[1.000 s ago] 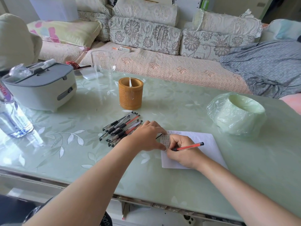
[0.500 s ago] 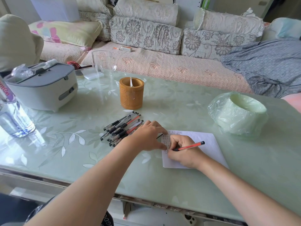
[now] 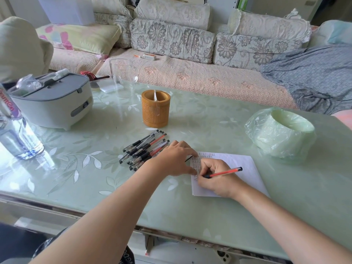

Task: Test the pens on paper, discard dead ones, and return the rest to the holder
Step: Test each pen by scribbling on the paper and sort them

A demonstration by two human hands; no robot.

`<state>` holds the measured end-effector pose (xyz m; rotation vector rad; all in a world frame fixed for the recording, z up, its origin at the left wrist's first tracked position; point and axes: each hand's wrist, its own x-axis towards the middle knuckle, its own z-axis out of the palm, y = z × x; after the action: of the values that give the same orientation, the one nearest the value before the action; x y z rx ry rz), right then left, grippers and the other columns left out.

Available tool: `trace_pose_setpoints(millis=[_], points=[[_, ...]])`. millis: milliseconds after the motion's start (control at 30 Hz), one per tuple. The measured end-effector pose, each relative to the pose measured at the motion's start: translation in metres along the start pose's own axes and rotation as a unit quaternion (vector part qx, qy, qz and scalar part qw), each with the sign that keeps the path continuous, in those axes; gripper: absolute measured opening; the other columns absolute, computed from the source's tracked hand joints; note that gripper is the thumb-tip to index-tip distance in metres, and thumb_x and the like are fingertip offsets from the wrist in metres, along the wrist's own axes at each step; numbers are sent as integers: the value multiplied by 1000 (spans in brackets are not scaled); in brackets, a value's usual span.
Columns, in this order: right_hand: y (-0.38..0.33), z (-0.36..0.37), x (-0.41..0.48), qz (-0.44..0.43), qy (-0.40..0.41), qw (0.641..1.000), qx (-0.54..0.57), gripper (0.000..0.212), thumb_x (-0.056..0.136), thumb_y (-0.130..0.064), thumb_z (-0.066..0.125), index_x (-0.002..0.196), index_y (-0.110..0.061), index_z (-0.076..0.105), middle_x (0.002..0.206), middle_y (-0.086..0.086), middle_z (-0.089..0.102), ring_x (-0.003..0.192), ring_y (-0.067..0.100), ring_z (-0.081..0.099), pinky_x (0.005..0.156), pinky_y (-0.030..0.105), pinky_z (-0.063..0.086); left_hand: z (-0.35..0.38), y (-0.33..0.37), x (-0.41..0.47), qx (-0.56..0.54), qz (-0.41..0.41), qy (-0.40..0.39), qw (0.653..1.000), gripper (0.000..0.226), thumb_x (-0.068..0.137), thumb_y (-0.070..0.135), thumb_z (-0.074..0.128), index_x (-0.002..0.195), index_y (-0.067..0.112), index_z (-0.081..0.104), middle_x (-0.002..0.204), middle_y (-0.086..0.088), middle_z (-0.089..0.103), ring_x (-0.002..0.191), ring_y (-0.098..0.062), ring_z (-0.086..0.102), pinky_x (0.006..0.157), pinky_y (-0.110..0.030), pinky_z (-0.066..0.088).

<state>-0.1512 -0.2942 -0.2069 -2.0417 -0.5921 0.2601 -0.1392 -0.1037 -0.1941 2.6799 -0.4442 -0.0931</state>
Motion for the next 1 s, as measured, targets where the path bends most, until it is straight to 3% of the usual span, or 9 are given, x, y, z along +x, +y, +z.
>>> trace_pose_setpoints(millis=[433,533,667,767,900,1000], points=[[-4,1,0,8,-1,1000,6,18,64,-12,59,64,-6,42,58,-2,43,57,14,36,55,30,27,-1,1,-1,0,2,3,1000,63,74,51,75,131,35,54,133,4,45,124,-18,34,106,-37,34],[-5,-3,-1,22,39,997,69,20,73,-1,61,64,-6,43,57,0,41,53,13,35,50,25,28,-3,1,-3,0,7,-1,1000,65,75,50,75,134,32,52,133,4,46,123,-18,35,105,-35,35],[-9,-8,-1,78,89,975,187,17,86,7,61,78,-6,53,52,2,47,42,12,38,41,19,26,-13,-4,-5,-11,3,-2,1000,60,84,42,70,138,32,47,133,2,49,124,-17,39,100,-31,36],[-14,-8,1,80,100,975,183,12,88,4,62,86,-8,64,56,2,53,44,11,44,42,23,30,-23,-11,-5,-12,-12,38,999,51,87,34,68,135,30,49,128,3,54,122,-17,44,101,-31,37],[-17,-20,7,71,101,981,152,29,96,-1,52,96,-22,73,66,6,55,49,14,47,43,25,35,-27,-15,-6,48,-35,75,995,43,83,43,68,123,31,57,109,9,58,108,-15,49,92,-31,41],[-18,-29,11,61,91,980,168,42,96,9,41,114,-16,69,82,6,60,58,20,53,41,27,40,-23,-14,-6,91,-45,61,993,38,80,51,68,114,33,63,103,10,59,107,-13,46,86,-29,40]])
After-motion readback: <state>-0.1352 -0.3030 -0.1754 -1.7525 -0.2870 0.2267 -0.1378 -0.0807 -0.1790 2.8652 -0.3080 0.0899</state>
